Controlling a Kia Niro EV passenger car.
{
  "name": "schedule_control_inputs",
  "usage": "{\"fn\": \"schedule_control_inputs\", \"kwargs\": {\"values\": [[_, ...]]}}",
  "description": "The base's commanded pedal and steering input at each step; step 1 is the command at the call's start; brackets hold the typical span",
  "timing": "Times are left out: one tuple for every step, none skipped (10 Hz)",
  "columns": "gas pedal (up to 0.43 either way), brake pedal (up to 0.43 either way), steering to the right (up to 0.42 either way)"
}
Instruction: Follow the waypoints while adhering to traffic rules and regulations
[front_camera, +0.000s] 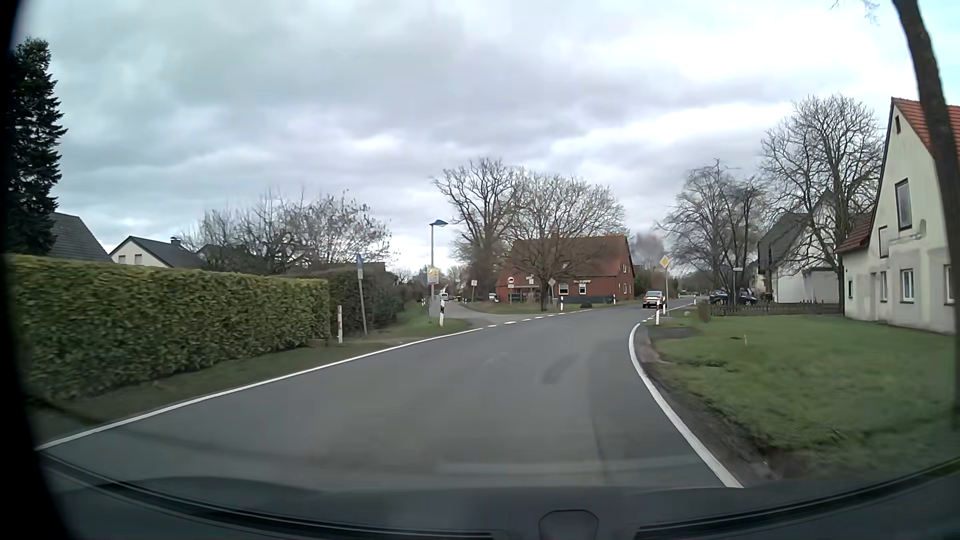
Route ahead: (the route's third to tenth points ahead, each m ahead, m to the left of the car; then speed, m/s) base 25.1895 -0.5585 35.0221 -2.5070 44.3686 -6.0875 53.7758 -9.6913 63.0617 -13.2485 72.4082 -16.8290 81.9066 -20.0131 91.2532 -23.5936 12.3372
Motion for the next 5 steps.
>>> {"fn": "schedule_control_inputs", "kwargs": {"values": [[0.067,0.000,0.042],[0.067,0.000,0.042],[0.067,0.000,0.042],[0.067,0.000,0.042],[0.067,0.000,0.042]]}}
